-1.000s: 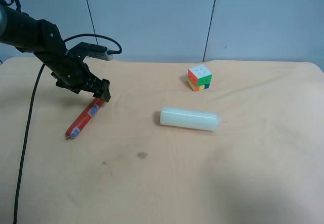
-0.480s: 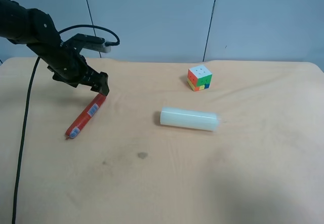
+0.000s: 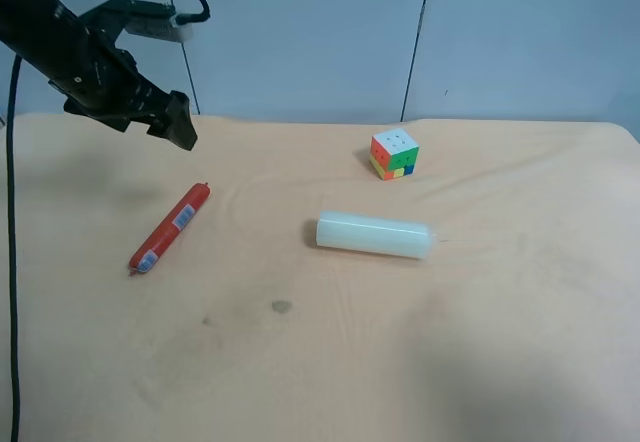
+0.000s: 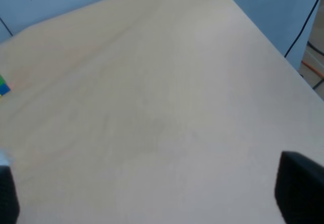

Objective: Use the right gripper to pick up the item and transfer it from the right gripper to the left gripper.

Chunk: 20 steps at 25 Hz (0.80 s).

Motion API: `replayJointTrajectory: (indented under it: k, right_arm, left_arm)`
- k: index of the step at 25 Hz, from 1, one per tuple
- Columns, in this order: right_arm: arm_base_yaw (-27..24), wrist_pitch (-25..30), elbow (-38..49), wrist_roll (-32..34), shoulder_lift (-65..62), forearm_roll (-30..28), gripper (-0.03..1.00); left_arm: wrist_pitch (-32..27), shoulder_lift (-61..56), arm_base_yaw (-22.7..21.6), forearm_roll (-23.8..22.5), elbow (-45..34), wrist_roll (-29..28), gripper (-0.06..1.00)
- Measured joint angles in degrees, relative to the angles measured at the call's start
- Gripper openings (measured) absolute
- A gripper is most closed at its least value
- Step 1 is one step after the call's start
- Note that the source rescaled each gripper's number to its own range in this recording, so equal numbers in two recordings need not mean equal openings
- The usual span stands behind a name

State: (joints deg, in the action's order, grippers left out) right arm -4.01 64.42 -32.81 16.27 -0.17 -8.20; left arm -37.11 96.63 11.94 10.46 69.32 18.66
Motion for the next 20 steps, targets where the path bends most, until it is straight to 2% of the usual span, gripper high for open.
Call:
replayJointTrajectory:
  k: [20]
  right_arm:
    - [0.00,0.00,0.00,0.00,0.00,0.00,1.00]
  left_arm:
    - [-6.12,-42.18,0.00,-1.41,-20.44,-7.25,1.00]
